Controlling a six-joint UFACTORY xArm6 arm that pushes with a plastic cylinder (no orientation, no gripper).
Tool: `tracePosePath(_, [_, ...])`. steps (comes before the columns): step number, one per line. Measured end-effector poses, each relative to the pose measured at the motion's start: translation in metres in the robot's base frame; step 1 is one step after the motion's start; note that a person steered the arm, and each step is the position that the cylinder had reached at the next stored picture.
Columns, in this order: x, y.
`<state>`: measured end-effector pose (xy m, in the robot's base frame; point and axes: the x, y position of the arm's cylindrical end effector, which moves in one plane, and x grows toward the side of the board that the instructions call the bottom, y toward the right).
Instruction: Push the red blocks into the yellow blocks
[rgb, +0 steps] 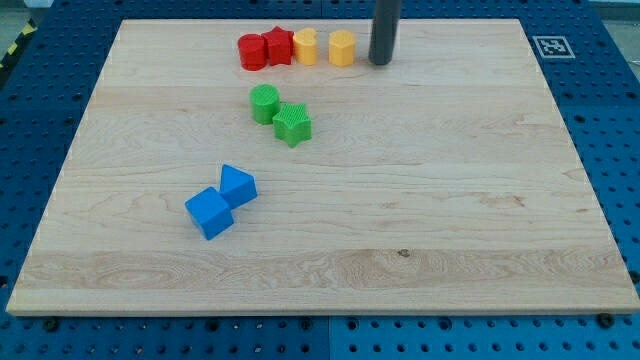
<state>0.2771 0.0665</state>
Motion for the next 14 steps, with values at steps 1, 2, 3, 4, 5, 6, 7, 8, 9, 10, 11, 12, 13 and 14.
tracePosePath(1, [-0.017, -0.004])
tracePosePath(2, [-0.017, -0.004])
tracePosePath(3, [-0.019, -0.034])
tracePosePath(4, [-0.02, -0.04])
tracePosePath(5, [0.003, -0.011])
tracePosePath(6, [0.008, -0.002])
tracePosePath(7, [0.015, 0.0])
tracePosePath(8, [0.051, 0.006])
tracePosePath(9, [0.069, -0.057])
tracePosePath(10, [0.065, -0.133])
tracePosePath(11, [0.038, -0.196])
tracePosePath(12, [0.001, -0.228])
tracePosePath(13, [-0.001, -0.198])
tracePosePath(14, [0.0, -0.155])
